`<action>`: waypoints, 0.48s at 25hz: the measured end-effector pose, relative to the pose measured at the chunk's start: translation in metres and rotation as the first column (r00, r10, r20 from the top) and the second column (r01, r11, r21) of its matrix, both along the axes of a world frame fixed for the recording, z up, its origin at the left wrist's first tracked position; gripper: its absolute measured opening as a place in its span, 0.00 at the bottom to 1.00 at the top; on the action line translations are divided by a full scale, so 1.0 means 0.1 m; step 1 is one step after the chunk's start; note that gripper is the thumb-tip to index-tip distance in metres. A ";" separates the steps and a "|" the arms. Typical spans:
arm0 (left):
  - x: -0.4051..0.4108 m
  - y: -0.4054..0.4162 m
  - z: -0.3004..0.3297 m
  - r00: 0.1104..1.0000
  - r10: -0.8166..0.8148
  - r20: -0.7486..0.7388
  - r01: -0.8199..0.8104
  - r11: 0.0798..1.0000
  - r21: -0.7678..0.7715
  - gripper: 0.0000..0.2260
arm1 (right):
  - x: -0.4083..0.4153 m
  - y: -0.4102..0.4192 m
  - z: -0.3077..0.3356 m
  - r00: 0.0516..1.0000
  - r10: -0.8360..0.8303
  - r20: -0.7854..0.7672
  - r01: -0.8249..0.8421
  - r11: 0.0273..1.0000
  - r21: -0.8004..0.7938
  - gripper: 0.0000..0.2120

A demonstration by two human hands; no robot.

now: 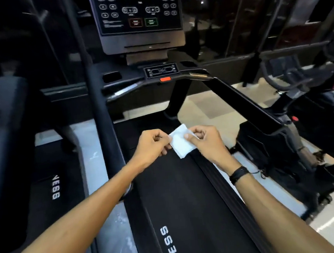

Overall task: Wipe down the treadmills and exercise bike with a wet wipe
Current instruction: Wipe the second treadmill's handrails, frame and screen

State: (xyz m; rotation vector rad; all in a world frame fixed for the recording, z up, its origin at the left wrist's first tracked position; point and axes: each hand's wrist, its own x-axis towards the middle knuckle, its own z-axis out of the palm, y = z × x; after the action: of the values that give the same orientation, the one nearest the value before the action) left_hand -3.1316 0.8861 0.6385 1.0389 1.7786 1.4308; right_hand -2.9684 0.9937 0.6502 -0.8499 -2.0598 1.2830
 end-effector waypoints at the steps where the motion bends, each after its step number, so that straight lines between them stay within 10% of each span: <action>1: -0.09 0.02 -0.02 0.999 0.035 -0.008 -0.035 0.999 0.000 0.08 | -0.12 0.03 -0.02 0.999 0.044 0.010 -0.044 0.999 0.007 0.05; 12: -1.31 0.56 -0.33 0.921 0.379 0.088 -0.387 0.917 0.095 0.10 | -1.81 1.03 0.05 0.899 0.382 0.213 -0.417 0.896 0.156 0.06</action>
State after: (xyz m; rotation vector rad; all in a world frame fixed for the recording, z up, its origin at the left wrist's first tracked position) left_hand -3.2629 0.9420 0.6059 0.7049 1.9461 1.7947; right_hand -3.1490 1.0965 0.6549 -0.4738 -2.5549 1.2089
